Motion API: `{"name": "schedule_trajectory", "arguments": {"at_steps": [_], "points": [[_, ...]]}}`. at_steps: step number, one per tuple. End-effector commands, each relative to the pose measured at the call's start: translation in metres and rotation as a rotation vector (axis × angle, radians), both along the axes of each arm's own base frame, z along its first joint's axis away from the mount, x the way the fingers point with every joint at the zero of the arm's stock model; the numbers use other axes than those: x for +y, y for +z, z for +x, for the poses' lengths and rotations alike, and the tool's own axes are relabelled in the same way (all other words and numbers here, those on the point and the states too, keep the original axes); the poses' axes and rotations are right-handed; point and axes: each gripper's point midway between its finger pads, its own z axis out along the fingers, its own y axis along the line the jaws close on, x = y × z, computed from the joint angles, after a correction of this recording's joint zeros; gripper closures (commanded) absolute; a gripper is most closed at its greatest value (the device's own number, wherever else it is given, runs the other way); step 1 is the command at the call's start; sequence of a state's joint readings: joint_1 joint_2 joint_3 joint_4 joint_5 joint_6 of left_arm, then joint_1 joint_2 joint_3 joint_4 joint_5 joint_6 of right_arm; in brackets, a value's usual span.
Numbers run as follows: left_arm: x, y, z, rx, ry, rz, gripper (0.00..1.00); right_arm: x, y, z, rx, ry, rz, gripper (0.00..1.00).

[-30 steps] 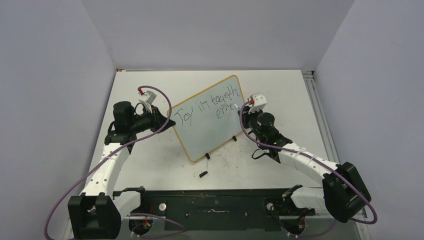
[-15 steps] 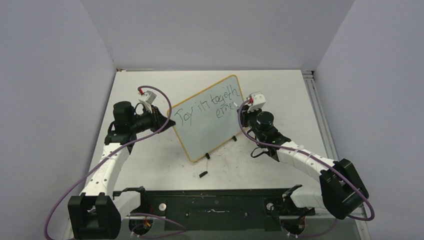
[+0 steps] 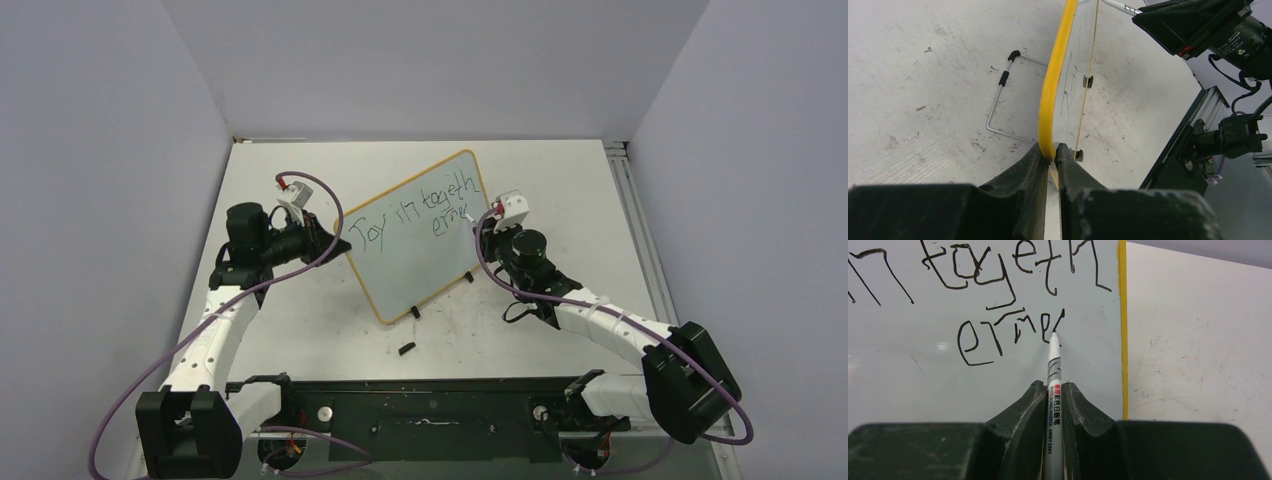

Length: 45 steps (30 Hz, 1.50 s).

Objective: Write a sentence on the whiteboard

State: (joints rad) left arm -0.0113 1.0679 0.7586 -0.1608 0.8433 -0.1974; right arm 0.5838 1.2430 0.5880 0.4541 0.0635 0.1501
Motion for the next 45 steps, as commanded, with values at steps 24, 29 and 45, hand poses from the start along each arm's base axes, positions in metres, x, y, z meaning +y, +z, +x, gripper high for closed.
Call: {"name": "schedule_trajectory", "arguments": {"at_steps": [24, 29, 45], "points": [[0.000, 0.000, 0.001, -0.015, -0.010, 0.014, 1.00, -0.001, -0.008, -0.009, 0.031, -0.010, -0.007, 0.95], [0.000, 0.001, 0.000, -0.016, -0.010, 0.014, 1.00, 0.001, -0.004, -0.015, 0.015, 0.007, -0.009, 0.95], [0.000, -0.001, 0.001, -0.010, -0.008, 0.014, 1.00, -0.014, 0.039, 0.006, -0.087, -0.097, 0.042, 0.95]]}}
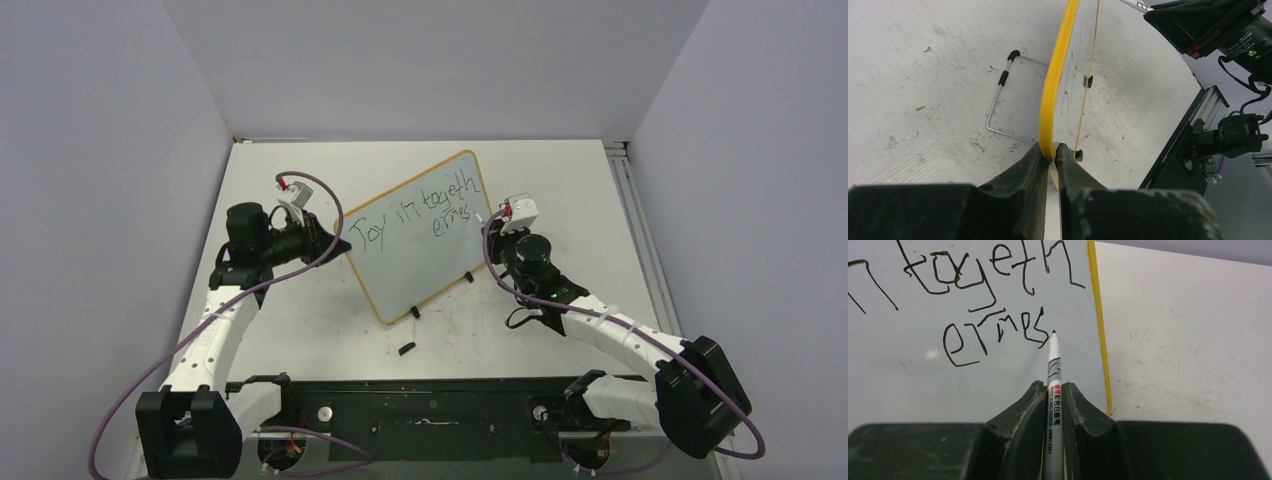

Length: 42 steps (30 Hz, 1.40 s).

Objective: Write a sentence on the whiteboard

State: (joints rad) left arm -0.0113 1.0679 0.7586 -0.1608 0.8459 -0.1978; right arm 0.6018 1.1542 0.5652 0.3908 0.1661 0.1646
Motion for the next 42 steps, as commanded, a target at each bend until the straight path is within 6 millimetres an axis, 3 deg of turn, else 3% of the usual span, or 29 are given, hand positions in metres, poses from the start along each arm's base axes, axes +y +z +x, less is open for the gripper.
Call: {"name": "schedule_trajectory", "arguments": {"at_steps": [1, 20, 29, 42], "points": [[0.000, -0.001, 0.002, -0.011, -0.006, 0.016, 1.00, 0.006, 0.030, 0.016, -0.082, -0.007, 0.041, 0.95], [0.000, -0.004, 0.003, -0.001, -0.006, 0.018, 1.00, 0.011, 0.034, 0.032, -0.110, -0.005, 0.020, 0.95], [0.000, -0.004, 0.003, 0.000, -0.007, 0.017, 1.00, 0.015, 0.027, 0.034, -0.097, 0.014, 0.009, 0.95], [0.000, -0.002, 0.002, -0.004, -0.009, 0.015, 1.00, 0.019, 0.007, 0.014, -0.039, 0.049, -0.010, 0.95]]}}
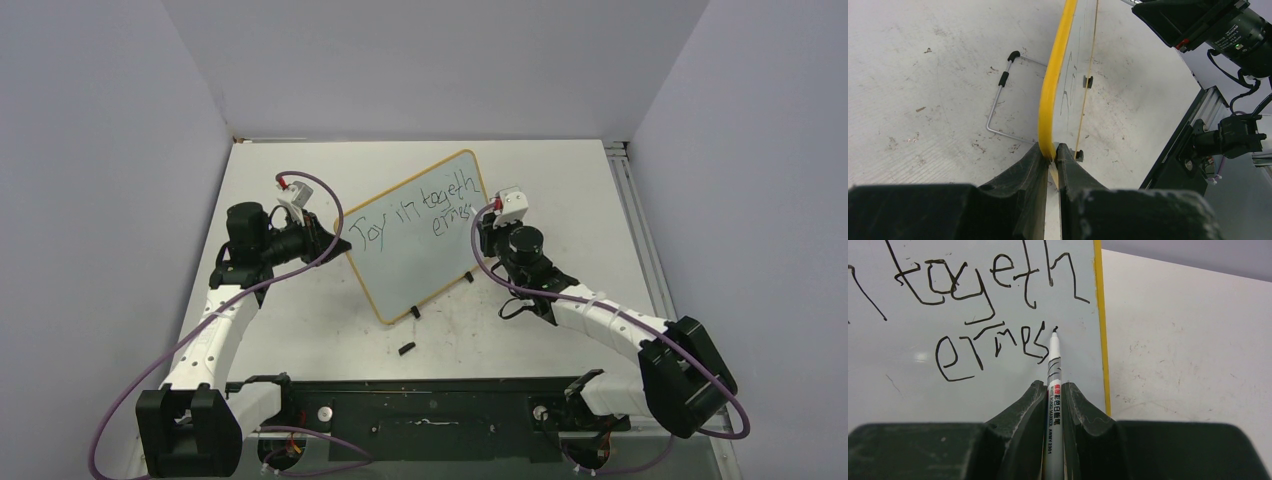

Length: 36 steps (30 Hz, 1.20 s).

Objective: Write a sentence on the whiteboard

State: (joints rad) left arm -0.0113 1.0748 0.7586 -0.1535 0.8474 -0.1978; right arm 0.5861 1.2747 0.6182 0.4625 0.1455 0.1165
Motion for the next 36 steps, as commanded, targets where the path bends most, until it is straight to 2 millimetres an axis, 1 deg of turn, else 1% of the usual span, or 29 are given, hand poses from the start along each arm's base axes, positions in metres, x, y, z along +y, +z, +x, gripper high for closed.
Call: {"name": "schedule_trajectory", "arguments": {"at_steps": [1, 5, 17, 26, 36], "points": [[0.000, -0.001, 0.001, -0.006, -0.009, 0.015, 1.00, 0.008, 0.010, -0.010, -0.018, 0.032, 0.025, 0.95], [0.000, -0.001, 0.000, -0.005, -0.010, 0.013, 1.00, 0.003, 0.005, -0.014, -0.007, 0.018, 0.017, 0.95], [0.000, 0.000, 0.000, -0.008, -0.009, 0.013, 1.00, -0.007, -0.003, -0.007, 0.019, -0.046, 0.003, 0.95], [0.000, 0.001, -0.001, -0.012, -0.010, 0.012, 1.00, -0.004, -0.010, -0.011, 0.042, -0.018, -0.010, 0.95], [0.000, 0.001, -0.001, -0.014, -0.010, 0.011, 1.00, 0.005, -0.016, -0.026, 0.052, 0.039, -0.022, 0.95]]}}
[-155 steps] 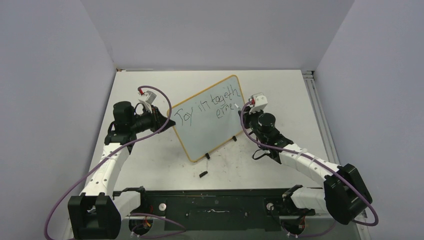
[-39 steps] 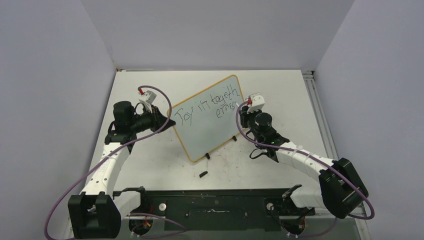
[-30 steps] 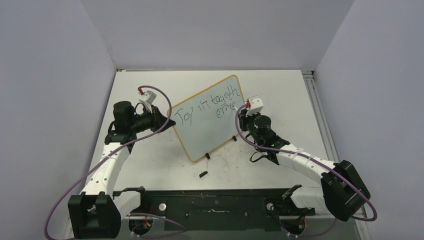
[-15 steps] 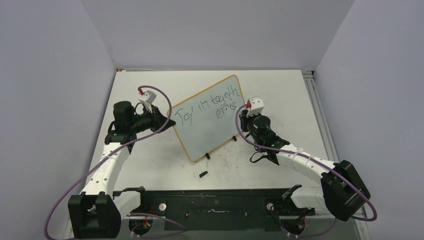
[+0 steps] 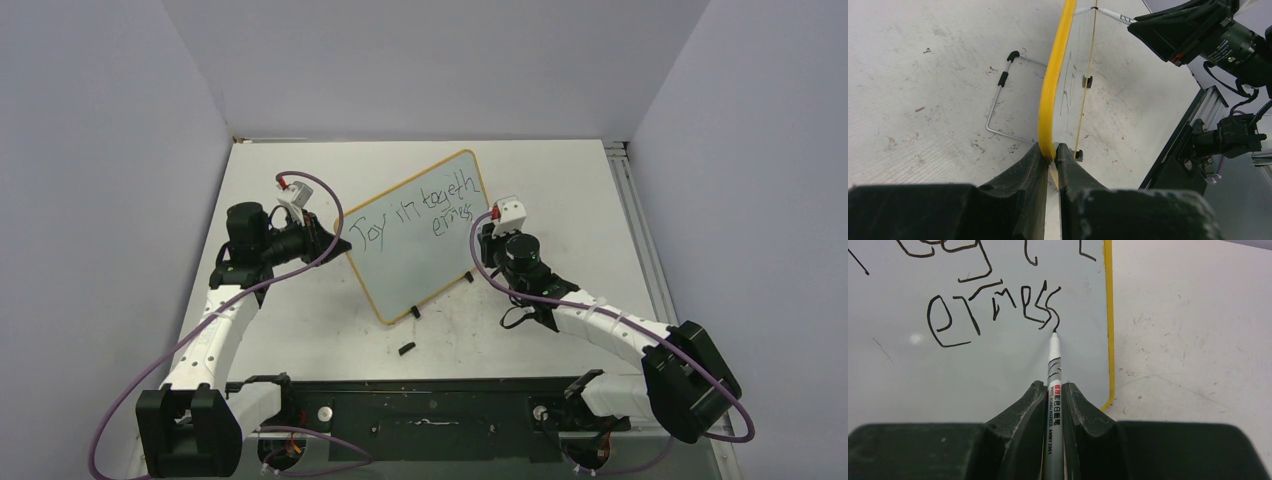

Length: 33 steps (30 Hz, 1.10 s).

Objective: Write a sentence on the whiteboard

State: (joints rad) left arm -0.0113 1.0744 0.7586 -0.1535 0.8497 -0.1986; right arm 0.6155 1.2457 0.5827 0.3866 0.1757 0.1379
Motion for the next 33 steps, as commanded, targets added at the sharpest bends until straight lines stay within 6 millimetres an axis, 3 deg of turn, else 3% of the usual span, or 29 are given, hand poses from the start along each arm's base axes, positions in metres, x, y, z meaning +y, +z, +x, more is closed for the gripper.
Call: {"name": "schedule_trajectory", "arguments": {"at_steps": [1, 5, 13, 33], "points": [[0.000, 0.001, -0.001, -0.015, -0.009, 0.012, 1.00, 0.008, 0.007, -0.010, -0.021, 0.048, 0.011, 0.95], [0.000, 0.002, -0.001, -0.018, -0.009, 0.012, 1.00, 0.007, 0.012, -0.011, -0.035, 0.039, 0.011, 0.95], [0.000, 0.003, -0.001, -0.021, -0.006, 0.013, 1.00, -0.016, 0.032, -0.006, -0.076, -0.079, 0.050, 0.95], [0.000, 0.001, 0.000, -0.017, -0.006, 0.014, 1.00, -0.007, 0.021, 0.009, -0.046, -0.045, 0.051, 0.95]]}}
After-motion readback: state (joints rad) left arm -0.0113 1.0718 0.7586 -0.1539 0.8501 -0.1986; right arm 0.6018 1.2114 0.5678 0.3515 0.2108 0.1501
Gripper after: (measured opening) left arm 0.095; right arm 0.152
